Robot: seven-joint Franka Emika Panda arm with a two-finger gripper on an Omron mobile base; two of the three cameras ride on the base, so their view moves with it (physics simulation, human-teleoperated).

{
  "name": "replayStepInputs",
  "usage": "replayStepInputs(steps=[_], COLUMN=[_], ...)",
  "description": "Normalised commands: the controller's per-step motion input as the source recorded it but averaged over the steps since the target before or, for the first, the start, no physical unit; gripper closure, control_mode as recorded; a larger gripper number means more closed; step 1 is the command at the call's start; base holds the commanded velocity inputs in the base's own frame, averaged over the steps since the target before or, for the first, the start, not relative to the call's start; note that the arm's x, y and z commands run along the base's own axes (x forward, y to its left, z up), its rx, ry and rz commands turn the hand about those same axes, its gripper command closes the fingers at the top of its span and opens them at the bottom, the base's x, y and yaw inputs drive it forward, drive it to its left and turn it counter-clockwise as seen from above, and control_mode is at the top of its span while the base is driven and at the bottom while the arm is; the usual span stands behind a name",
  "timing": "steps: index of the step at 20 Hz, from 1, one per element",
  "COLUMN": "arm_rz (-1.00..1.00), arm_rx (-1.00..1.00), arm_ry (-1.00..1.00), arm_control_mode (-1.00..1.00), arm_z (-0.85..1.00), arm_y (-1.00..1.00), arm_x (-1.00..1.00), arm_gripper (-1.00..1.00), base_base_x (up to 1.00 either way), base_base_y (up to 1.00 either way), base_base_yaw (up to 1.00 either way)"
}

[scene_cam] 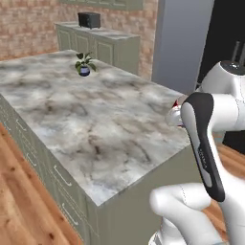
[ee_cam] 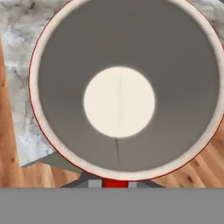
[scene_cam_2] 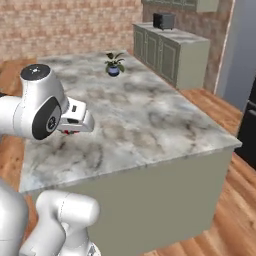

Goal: Clear the mugs and bowl far away from the sink.

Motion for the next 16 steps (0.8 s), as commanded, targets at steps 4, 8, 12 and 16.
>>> replayStepInputs(steps=[4,8,12,16], arm_rz=[0.0,0.0,0.0,0.0], arm_rx=[0.0,0.0,0.0,0.0], arm_ry=[0.0,0.0,0.0,0.0], arm_control_mode=[1.0,1.0,1.0,1.0], arm_z=[0.0,0.0,0.0,0.0], arm_y=[0.0,0.0,0.0,0.0], arm_x=[0.0,0.0,0.0,0.0], arm_gripper=[1.0,1.0,1.0,1.0], base_base_x=[0.97,1.0,1.0,0.99], base_base_y=[0.0,-0.02,-0.01,0.0], base_base_yaw=[0.66,0.32,0.03,0.06])
